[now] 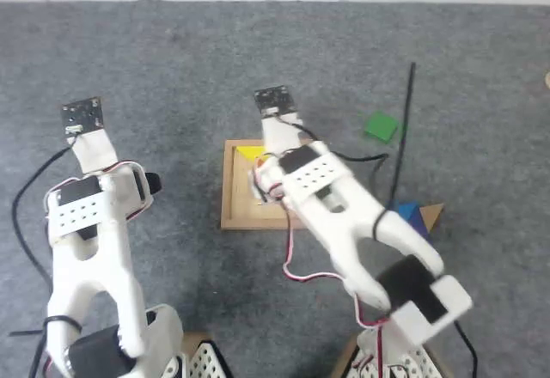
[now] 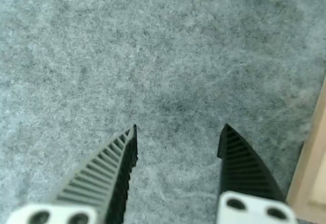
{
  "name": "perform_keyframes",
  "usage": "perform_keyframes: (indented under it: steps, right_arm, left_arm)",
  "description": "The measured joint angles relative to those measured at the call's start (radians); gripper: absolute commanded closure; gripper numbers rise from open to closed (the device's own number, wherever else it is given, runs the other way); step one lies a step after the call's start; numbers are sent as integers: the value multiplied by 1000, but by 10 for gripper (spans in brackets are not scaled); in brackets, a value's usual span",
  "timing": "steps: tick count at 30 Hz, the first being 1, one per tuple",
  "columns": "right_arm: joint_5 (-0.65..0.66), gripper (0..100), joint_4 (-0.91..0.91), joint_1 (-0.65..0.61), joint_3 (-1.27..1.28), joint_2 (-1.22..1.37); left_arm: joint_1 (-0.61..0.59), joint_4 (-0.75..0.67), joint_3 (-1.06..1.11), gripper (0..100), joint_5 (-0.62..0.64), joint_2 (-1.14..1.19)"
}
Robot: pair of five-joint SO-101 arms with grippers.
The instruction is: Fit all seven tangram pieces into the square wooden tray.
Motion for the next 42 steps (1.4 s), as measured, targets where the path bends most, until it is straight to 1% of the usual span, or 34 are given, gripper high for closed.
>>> perform_keyframes:
  steps: [5, 18, 20, 23, 25, 36, 42]
  right_arm:
    - [-12, 979, -58, -64, -68, 86]
    - [9, 972, -81, -64, -199, 235]
    - [9, 922, -81, -51, -199, 235]
    - [9, 799, -91, -32, -199, 235]
    - [12, 749, -91, -31, -199, 235]
    - [14, 743, -100, -32, -207, 235]
    - [17, 742, -75, 3, -207, 219]
  left_arm:
    - [0, 0, 0, 750, 0, 0]
    - [0, 0, 0, 750, 0, 0]
    - [0, 0, 0, 750, 0, 0]
    - [0, 0, 0, 750, 0, 0]
    - [0, 0, 0, 750, 0, 0]
    - [0, 0, 0, 750, 0, 0]
    - [0, 0, 0, 750, 0, 0]
